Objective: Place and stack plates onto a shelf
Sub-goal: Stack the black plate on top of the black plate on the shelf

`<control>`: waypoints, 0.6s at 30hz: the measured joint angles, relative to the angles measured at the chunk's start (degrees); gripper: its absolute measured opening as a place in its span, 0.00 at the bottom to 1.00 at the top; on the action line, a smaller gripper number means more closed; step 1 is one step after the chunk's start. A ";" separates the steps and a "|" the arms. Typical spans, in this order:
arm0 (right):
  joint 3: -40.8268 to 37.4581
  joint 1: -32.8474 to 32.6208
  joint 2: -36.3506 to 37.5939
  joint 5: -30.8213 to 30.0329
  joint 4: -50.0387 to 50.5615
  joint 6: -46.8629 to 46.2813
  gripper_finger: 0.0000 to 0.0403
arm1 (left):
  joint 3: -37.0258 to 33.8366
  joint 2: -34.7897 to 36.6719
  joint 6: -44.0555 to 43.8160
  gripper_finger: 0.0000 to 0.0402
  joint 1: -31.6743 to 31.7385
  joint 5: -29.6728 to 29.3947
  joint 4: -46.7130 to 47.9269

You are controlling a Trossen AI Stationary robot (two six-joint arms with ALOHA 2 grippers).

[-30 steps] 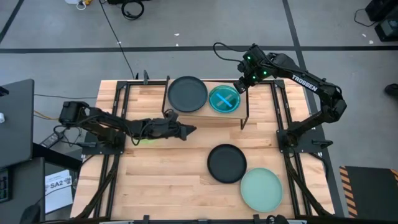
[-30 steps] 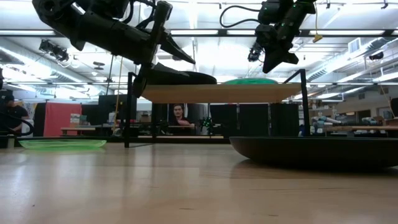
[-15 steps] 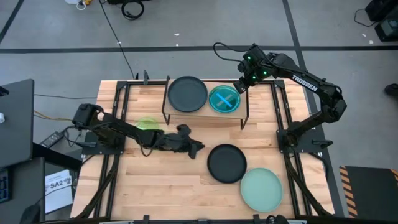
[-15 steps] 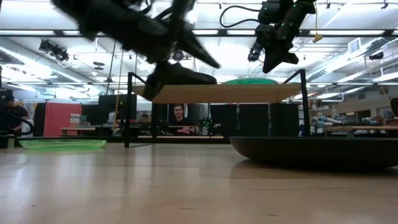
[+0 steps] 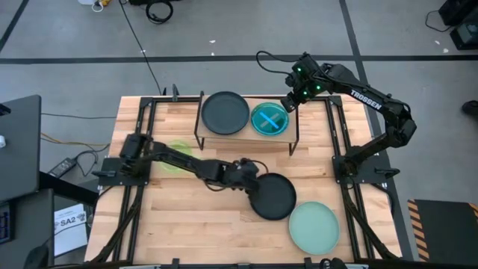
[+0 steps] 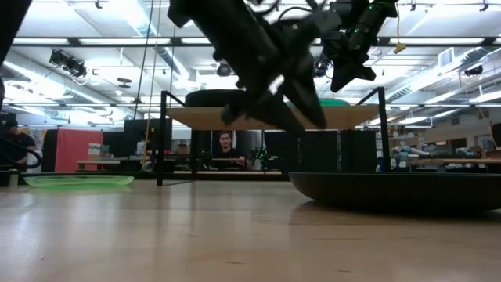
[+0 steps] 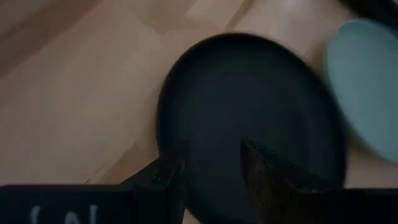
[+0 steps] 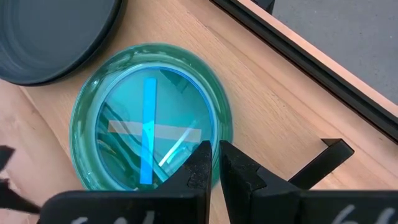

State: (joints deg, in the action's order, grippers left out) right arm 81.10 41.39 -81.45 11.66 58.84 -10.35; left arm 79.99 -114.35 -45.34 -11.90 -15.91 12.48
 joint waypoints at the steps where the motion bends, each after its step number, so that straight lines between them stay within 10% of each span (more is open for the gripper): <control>1: 0.00 0.00 0.00 0.00 0.01 0.02 0.09 | 0.48 -0.99 -0.01 0.36 0.08 -0.29 0.77; 18: 0.00 0.00 0.00 0.00 -0.03 0.04 0.09 | 1.08 -7.06 -0.98 0.36 0.48 -1.93 3.10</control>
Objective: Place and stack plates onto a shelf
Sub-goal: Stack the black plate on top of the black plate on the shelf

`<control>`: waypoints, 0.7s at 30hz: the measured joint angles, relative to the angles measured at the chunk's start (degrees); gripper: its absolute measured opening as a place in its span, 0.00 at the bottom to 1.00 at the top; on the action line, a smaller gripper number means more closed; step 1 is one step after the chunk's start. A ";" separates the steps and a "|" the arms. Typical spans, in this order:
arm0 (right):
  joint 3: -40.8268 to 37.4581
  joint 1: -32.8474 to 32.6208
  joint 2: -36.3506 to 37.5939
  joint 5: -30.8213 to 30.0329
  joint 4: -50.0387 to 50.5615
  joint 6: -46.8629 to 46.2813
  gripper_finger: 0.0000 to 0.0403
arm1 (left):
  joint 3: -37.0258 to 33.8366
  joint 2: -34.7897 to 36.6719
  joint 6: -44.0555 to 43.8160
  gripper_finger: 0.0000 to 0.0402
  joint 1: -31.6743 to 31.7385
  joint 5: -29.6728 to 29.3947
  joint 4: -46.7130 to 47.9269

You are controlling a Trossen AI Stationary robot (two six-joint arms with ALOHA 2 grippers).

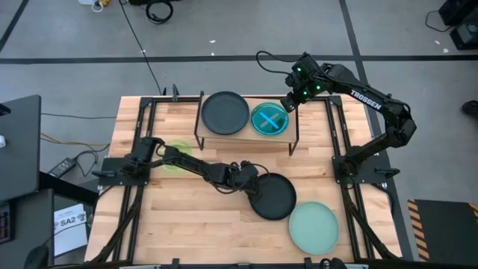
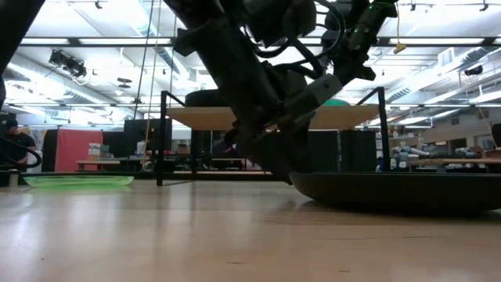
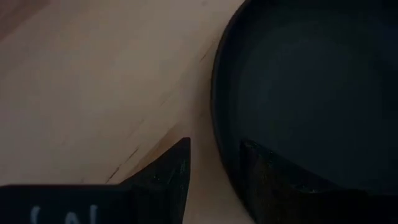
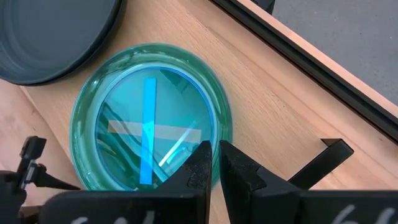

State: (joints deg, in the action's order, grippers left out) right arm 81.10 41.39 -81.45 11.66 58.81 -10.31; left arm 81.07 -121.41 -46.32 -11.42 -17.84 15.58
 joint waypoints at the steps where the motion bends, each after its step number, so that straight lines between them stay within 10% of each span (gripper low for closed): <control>1: 0.00 0.00 0.00 -0.01 0.00 0.00 0.09 | 0.05 -0.24 -0.01 0.36 0.00 0.04 0.00; 21: 0.00 0.00 0.00 0.00 0.02 0.00 0.09 | 0.03 -1.15 -2.81 0.13 -0.04 2.88 0.47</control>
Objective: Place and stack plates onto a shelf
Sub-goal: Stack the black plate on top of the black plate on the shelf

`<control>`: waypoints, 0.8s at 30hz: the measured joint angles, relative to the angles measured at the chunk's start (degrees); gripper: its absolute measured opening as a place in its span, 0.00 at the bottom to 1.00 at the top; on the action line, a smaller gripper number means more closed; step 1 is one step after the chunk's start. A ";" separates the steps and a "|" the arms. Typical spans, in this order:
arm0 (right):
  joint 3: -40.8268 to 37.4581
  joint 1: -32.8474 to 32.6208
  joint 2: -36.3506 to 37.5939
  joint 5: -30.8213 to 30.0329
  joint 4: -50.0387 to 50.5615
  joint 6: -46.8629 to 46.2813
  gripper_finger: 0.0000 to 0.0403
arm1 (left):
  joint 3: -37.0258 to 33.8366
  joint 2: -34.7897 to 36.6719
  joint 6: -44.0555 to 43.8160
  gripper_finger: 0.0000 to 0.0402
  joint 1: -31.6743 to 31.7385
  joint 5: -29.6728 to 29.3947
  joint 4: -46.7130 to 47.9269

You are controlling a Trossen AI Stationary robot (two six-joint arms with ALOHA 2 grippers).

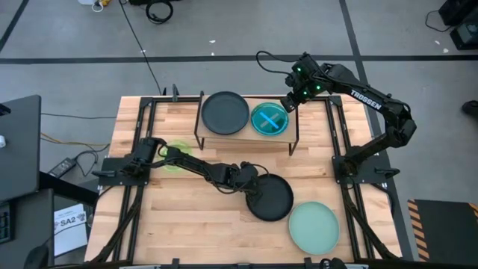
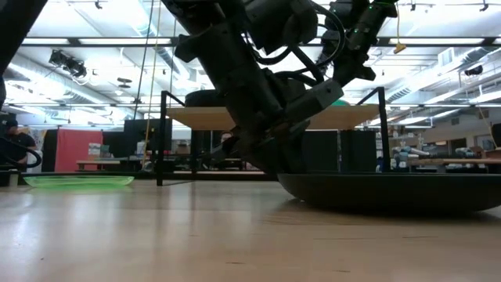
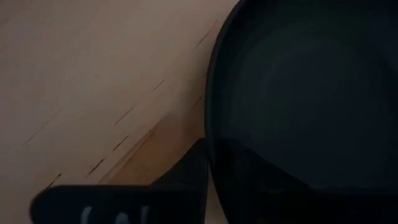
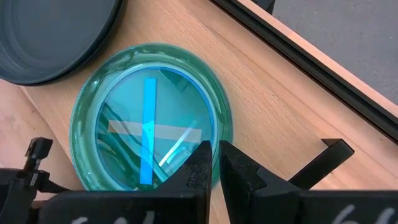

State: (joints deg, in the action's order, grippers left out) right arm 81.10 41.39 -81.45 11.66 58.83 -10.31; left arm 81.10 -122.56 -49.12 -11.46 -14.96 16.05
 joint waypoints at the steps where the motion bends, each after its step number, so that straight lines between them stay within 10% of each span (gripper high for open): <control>1: 0.00 0.00 0.00 0.00 0.00 0.00 0.09 | 0.00 0.00 0.00 0.12 -0.01 -0.02 0.00; 24: -0.04 -1.44 1.59 -0.71 6.55 2.93 0.09 | -0.18 10.95 5.35 0.04 0.72 1.10 9.11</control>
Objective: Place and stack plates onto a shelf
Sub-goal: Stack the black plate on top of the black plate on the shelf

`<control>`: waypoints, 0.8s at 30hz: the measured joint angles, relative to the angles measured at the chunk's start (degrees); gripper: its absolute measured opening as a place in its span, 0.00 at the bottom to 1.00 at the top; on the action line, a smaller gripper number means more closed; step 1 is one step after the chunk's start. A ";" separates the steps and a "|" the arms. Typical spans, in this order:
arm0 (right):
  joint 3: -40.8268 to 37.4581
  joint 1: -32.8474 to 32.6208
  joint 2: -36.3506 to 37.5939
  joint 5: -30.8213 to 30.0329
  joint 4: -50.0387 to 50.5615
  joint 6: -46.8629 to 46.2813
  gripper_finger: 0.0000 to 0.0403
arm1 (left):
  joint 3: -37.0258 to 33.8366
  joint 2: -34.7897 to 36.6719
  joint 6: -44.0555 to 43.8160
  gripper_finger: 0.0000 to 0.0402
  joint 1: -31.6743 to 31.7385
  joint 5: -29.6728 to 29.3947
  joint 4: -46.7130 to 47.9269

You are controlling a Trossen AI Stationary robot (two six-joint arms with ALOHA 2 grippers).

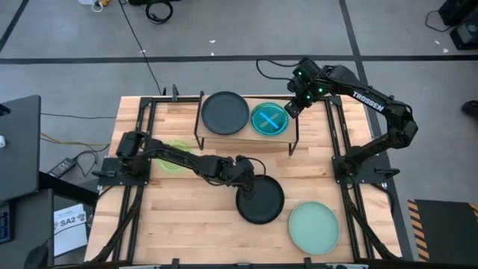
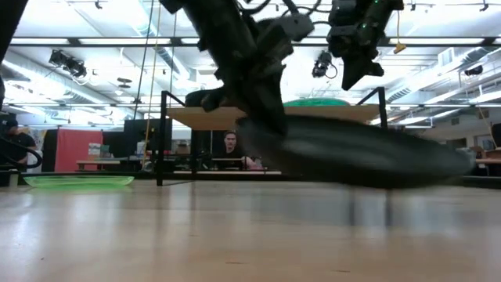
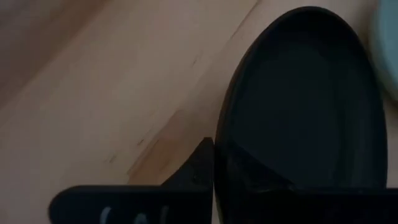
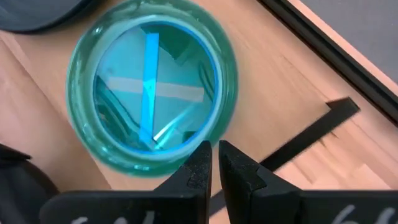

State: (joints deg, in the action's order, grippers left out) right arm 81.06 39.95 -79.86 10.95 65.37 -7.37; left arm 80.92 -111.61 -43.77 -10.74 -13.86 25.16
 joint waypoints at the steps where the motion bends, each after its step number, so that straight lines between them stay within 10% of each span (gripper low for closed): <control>1: 0.00 -0.51 0.50 -0.62 0.33 0.02 0.09 | 0.07 0.81 0.22 0.04 0.11 0.03 0.16; 24: 0.00 -17.66 21.57 -8.12 3.15 -6.84 0.09 | 0.12 19.84 5.69 0.04 7.07 3.09 10.01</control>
State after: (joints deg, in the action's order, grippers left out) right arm 81.06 22.28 -58.30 2.83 68.52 -14.21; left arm 81.03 -91.77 -38.08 -3.67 -10.77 35.18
